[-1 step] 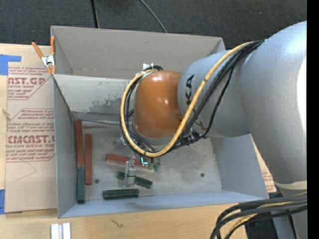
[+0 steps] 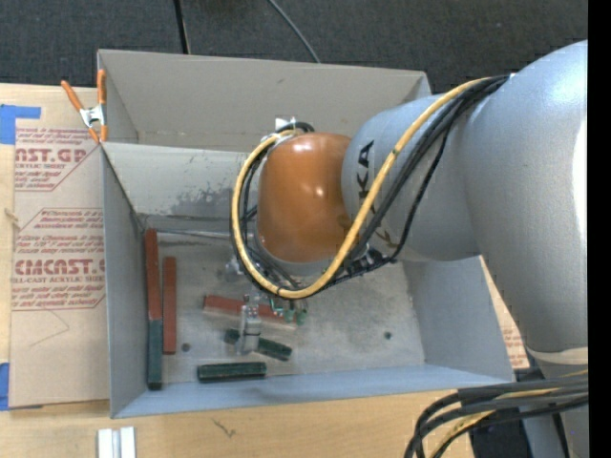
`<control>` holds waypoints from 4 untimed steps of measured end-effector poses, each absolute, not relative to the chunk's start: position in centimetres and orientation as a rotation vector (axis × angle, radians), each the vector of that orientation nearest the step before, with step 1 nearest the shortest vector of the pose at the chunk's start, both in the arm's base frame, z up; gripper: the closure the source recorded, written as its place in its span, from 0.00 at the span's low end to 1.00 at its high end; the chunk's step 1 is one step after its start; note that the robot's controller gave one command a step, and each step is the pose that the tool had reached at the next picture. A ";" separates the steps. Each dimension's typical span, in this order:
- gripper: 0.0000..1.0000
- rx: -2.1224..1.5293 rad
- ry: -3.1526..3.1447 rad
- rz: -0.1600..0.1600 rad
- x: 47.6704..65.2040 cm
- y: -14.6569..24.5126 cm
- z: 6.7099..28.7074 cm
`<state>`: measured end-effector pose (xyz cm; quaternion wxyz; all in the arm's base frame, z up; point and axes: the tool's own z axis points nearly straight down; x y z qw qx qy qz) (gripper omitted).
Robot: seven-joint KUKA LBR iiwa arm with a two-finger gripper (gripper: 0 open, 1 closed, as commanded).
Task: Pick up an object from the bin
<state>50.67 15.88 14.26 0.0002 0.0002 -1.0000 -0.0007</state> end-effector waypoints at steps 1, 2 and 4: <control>0.00 -0.163 -3.145 -0.009 51.3 14.1 11.5; 1.00 -0.290 -3.128 -0.001 51.0 10.7 7.0; 1.00 -0.279 -3.121 0.003 50.3 11.0 11.9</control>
Offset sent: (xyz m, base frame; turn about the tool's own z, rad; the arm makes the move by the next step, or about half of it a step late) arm 0.0036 -0.0521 -0.0726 0.1844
